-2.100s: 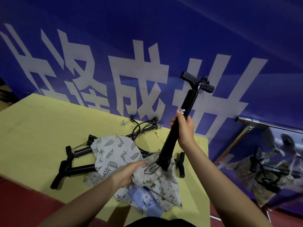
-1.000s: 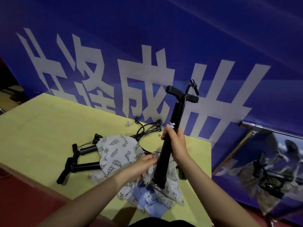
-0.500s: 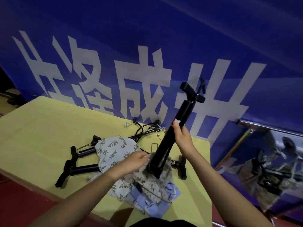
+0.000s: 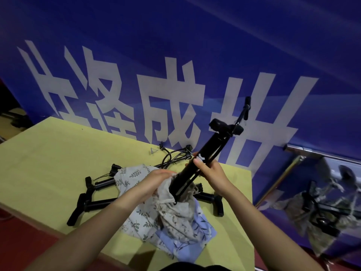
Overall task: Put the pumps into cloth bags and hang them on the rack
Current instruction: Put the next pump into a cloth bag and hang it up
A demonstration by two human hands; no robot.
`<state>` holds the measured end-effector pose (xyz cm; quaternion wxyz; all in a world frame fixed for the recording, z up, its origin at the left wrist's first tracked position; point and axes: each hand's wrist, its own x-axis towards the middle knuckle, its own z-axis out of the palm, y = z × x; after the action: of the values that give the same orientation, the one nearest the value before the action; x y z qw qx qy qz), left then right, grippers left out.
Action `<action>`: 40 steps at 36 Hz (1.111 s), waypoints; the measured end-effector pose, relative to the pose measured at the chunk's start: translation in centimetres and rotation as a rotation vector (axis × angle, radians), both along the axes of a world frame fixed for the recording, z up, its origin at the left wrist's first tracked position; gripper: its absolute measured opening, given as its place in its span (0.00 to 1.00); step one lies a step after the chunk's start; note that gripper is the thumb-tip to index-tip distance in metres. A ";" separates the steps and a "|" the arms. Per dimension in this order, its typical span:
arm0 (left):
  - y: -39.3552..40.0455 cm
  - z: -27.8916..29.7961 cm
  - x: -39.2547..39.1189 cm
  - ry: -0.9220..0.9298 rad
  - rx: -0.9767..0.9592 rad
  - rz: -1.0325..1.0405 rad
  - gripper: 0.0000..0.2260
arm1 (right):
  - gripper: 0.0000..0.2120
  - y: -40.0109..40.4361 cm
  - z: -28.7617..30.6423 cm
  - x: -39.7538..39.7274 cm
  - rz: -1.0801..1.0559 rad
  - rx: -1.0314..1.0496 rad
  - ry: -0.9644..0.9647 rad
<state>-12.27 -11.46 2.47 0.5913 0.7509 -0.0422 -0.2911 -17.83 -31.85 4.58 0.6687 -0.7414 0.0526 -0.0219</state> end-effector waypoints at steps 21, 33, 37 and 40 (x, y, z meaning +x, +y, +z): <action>0.9 4.3 1.4 -0.129 -0.280 0.143 0.16 | 0.10 2.7 -2.1 -0.2 0.261 -0.300 0.079; 1.1 4.4 -0.8 -0.159 -0.190 0.049 0.40 | 0.28 5.5 -3.1 -0.8 0.245 -0.255 0.044; 1.2 4.9 -0.9 -0.291 -0.177 0.102 0.21 | 0.33 5.7 -3.4 -0.9 0.277 -0.213 0.106; 1.2 4.9 -1.0 -0.319 -0.186 0.139 0.22 | 0.33 5.6 -3.4 -1.1 0.289 -0.167 0.197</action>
<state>-13.31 -10.28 7.38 0.6625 0.7309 -0.1101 -0.1218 -18.91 -26.22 1.13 0.5926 -0.7927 0.0087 0.1427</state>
